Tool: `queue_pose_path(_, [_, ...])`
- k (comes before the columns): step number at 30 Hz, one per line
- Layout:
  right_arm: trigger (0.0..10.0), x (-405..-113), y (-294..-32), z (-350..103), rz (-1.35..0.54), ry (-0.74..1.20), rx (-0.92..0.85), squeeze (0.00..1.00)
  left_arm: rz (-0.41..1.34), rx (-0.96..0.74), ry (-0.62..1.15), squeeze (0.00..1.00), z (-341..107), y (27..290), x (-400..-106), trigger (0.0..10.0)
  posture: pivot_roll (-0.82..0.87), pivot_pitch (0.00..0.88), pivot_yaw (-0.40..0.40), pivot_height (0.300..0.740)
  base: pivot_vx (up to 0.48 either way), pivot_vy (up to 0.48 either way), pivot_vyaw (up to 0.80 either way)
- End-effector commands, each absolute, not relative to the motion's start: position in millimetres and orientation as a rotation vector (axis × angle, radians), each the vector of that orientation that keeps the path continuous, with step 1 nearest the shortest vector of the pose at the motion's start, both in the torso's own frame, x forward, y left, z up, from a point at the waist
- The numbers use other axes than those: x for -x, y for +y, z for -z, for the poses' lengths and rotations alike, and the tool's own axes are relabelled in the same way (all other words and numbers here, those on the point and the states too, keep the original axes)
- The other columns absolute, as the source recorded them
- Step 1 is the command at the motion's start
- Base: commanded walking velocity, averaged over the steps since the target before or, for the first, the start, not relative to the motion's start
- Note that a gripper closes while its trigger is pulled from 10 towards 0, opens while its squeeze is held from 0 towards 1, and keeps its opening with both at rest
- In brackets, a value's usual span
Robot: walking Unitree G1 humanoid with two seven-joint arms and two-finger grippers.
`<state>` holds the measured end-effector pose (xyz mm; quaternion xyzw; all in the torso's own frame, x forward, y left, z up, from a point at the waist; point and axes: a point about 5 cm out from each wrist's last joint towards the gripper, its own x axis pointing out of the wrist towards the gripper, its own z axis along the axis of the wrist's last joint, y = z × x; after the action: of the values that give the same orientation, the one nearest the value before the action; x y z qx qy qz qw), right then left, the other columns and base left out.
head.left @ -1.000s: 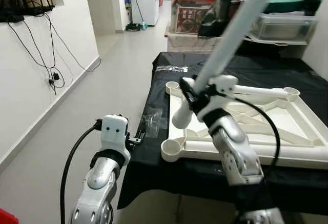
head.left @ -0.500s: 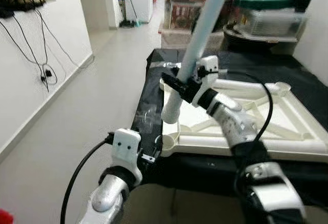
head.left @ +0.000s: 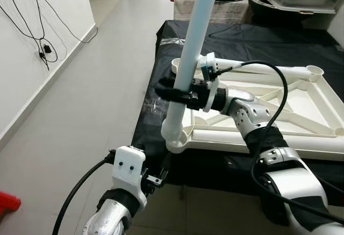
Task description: Building children table
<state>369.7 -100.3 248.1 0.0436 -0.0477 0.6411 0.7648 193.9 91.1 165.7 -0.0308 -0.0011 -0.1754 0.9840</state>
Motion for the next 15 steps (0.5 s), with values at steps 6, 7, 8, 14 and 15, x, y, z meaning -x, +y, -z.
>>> queue_pose_path(6, [10.0, -368.1, -100.7, -253.9, -1.469, -0.129, -0.020, 0.00, 0.362, 0.076, 0.026, 0.00, -164.7, 85.4, -187.8, 10.0, 0.13, 0.207, -0.052, 0.740, 0.000, 0.000, 0.00])
queue_pose_path(7, [10.0, -368.0, -100.0, -252.9, -1.473, -0.125, -0.008, 0.00, 0.363, 0.077, 0.026, 0.00, -165.3, 84.9, -187.6, 10.0, 0.13, 0.209, -0.054, 0.740, 0.000, 0.000, 0.00])
queue_pose_path(8, [10.0, -368.1, -99.5, -252.0, -1.476, -0.122, 0.009, 0.00, 0.365, 0.076, 0.026, 0.00, -165.6, 84.6, -187.1, 10.0, 0.13, 0.213, -0.054, 0.740, 0.000, 0.000, 0.00])
queue_pose_path(14, [10.0, -370.2, -104.2, -249.2, -1.497, -0.109, 0.060, 0.00, 0.354, 0.074, 0.038, 0.00, -166.5, 85.4, -183.1, 10.0, 0.13, 0.217, -0.060, 0.740, 0.000, 0.000, 0.00])
queue_pose_path(15, [10.0, -370.5, -104.9, -249.5, -1.497, -0.110, 0.064, 0.00, 0.353, 0.075, 0.040, 0.00, -166.5, 85.3, -182.9, 10.0, 0.13, 0.217, -0.060, 0.740, 0.000, 0.000, 0.00])
